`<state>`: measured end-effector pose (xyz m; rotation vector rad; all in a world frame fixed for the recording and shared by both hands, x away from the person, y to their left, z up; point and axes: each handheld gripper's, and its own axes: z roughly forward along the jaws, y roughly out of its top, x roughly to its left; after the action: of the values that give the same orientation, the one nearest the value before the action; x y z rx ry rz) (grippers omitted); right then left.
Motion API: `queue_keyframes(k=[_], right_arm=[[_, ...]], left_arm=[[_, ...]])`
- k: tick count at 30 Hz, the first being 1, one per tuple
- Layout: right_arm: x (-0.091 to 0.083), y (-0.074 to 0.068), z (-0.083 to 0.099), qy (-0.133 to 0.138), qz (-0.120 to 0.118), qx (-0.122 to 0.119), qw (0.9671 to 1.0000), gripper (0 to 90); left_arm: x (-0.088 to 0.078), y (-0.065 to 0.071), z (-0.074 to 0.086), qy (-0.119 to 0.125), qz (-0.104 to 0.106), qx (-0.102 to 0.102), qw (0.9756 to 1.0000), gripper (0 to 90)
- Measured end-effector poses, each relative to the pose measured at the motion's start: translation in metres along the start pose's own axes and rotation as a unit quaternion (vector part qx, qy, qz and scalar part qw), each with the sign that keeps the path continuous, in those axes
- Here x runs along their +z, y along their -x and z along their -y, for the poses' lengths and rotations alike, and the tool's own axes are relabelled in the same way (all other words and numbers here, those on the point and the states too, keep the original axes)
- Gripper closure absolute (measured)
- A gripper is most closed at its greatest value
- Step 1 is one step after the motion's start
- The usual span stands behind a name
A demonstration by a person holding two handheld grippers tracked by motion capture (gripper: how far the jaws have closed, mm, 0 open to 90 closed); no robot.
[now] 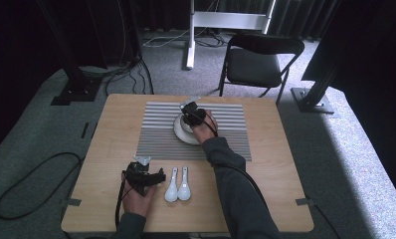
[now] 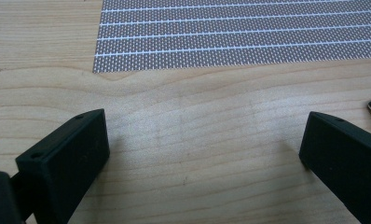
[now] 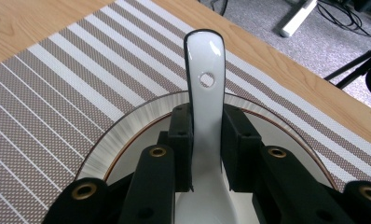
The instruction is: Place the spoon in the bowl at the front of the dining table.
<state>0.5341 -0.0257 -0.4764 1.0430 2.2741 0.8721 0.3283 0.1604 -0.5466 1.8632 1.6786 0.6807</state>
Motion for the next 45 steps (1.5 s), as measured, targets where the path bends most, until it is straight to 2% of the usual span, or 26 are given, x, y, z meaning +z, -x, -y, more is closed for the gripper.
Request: queue_keyframes(k=[7, 12, 19, 32, 34, 35, 37, 39, 42, 45], right_arm=[[0.003, 0.002, 0.001, -0.003, -0.002, 0.012, 0.9999, 75.5], [0.003, 0.009, 0.003, 0.000, -0.013, 0.046, 0.9989, 75.5], [0.003, 0.001, 0.006, 0.003, -0.014, 0.029, 0.9995, 76.1], [0.005, 0.002, 0.010, -0.005, -0.014, 0.030, 0.9994, 76.0], [0.005, 0.004, 0.011, -0.006, -0.015, 0.038, 0.9991, 75.5], [0.006, 0.007, 0.012, -0.005, -0.016, 0.053, 0.9985, 74.1], [0.006, 0.009, 0.012, -0.007, -0.017, 0.057, 0.9982, 73.1], [0.007, 0.013, 0.014, -0.011, -0.026, 0.077, 0.9967, 69.0], [0.007, 0.020, 0.019, -0.010, -0.026, 0.102, 0.9944, 64.8], [0.004, 0.024, 0.022, -0.007, -0.026, 0.100, 0.9946, 59.8]], left_arm=[[0.000, 0.000, 0.000, 0.000, 0.000, 0.000, 1.0000, 1.7], [0.000, 0.000, 0.000, 0.000, 0.000, 0.000, 1.0000, 1.7], [0.000, 0.000, 0.000, 0.000, 0.000, 0.000, 1.0000, 1.7], [0.000, 0.000, 0.000, 0.000, 0.000, 0.000, 1.0000, 1.7], [0.000, 0.000, 0.000, -0.001, 0.000, 0.001, 1.0000, 1.7], [0.000, 0.000, 0.000, -0.001, 0.000, 0.002, 1.0000, 1.7], [0.000, 0.000, 0.000, -0.001, 0.000, 0.002, 1.0000, 1.7], [0.000, 0.000, 0.000, -0.001, -0.001, 0.002, 1.0000, 1.8], [0.000, 0.000, 0.000, 0.000, 0.000, 0.001, 1.0000, 1.7], [0.000, 0.000, 0.000, -0.001, 0.000, 0.002, 1.0000, 1.7]])
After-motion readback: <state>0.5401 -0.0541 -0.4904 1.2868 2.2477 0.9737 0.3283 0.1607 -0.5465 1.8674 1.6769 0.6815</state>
